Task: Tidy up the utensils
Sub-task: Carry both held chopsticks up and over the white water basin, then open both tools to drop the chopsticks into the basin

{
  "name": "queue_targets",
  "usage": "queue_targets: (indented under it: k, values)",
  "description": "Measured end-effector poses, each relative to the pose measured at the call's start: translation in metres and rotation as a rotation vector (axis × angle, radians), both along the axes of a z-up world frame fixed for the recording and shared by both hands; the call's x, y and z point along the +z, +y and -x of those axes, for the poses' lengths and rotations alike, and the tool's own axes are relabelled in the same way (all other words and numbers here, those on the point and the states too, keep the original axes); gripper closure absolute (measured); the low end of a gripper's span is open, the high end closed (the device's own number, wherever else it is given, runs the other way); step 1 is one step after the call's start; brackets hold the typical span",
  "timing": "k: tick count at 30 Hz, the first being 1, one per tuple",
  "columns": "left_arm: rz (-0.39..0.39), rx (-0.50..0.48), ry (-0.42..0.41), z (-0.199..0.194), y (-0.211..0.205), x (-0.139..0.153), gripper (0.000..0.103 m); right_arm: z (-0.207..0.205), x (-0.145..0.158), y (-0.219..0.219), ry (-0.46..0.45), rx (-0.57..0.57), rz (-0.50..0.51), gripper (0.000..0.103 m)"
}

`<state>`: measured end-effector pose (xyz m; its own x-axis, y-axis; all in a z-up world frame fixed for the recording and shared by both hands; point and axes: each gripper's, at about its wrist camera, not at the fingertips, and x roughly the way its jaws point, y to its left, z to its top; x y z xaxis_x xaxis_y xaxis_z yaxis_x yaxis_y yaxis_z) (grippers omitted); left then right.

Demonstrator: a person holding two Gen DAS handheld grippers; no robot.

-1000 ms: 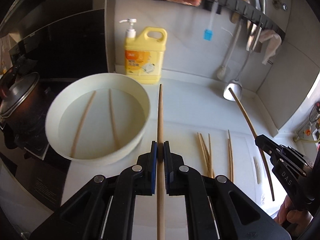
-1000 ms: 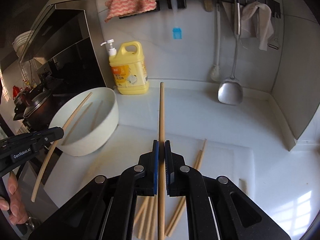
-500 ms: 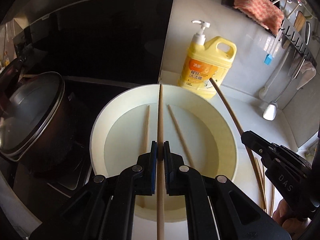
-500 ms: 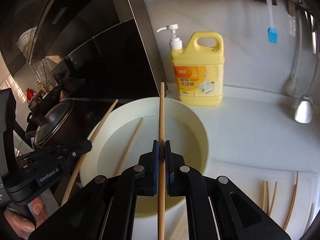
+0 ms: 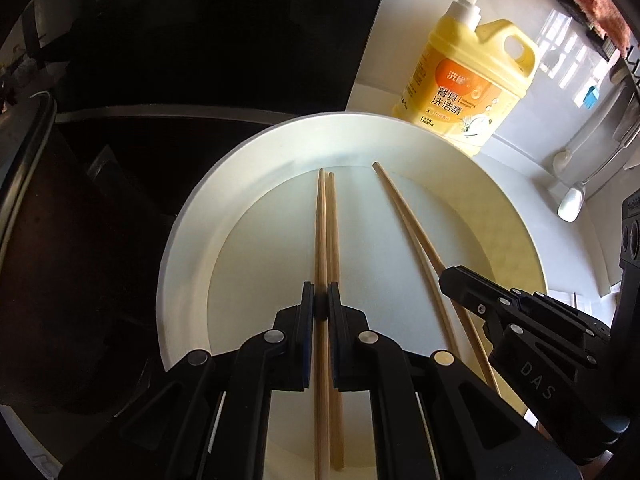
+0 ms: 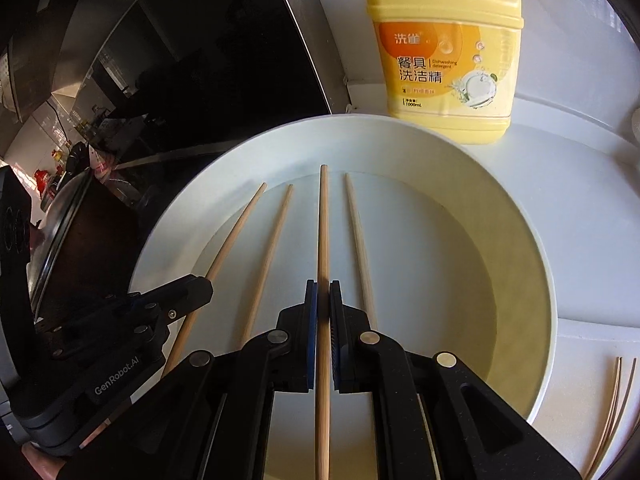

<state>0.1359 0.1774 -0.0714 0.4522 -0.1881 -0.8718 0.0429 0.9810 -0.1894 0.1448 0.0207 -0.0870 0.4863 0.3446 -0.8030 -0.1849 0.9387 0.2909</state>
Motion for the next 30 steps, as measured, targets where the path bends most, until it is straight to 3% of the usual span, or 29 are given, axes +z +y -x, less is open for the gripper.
queue_targets:
  k: [9, 12, 16, 22, 26, 30]
  values:
    - [0.004, 0.014, 0.056, -0.011, 0.000, -0.014, 0.094, -0.014, -0.012, 0.006, 0.057, 0.031, -0.001, 0.097]
    - [0.003, 0.021, 0.060, -0.013, -0.001, -0.013, 0.080, -0.017, -0.013, 0.006, 0.068, 0.034, 0.010, 0.097]
    - [-0.032, 0.033, 0.057, -0.012, -0.003, -0.010, 0.049, -0.018, -0.012, 0.001, 0.072, 0.032, 0.013, 0.091]
    - [-0.051, 0.048, 0.065, -0.010, 0.002, -0.007, 0.041, -0.011, -0.007, -0.009, 0.052, 0.021, 0.028, 0.089]
    - [-0.063, 0.049, 0.050, -0.006, 0.003, -0.002, 0.036, -0.004, -0.001, -0.014, 0.044, 0.004, 0.017, 0.078]
    - [-0.068, 0.045, 0.029, 0.001, 0.004, 0.004, 0.034, 0.006, 0.005, -0.016, 0.033, 0.012, 0.011, 0.077]
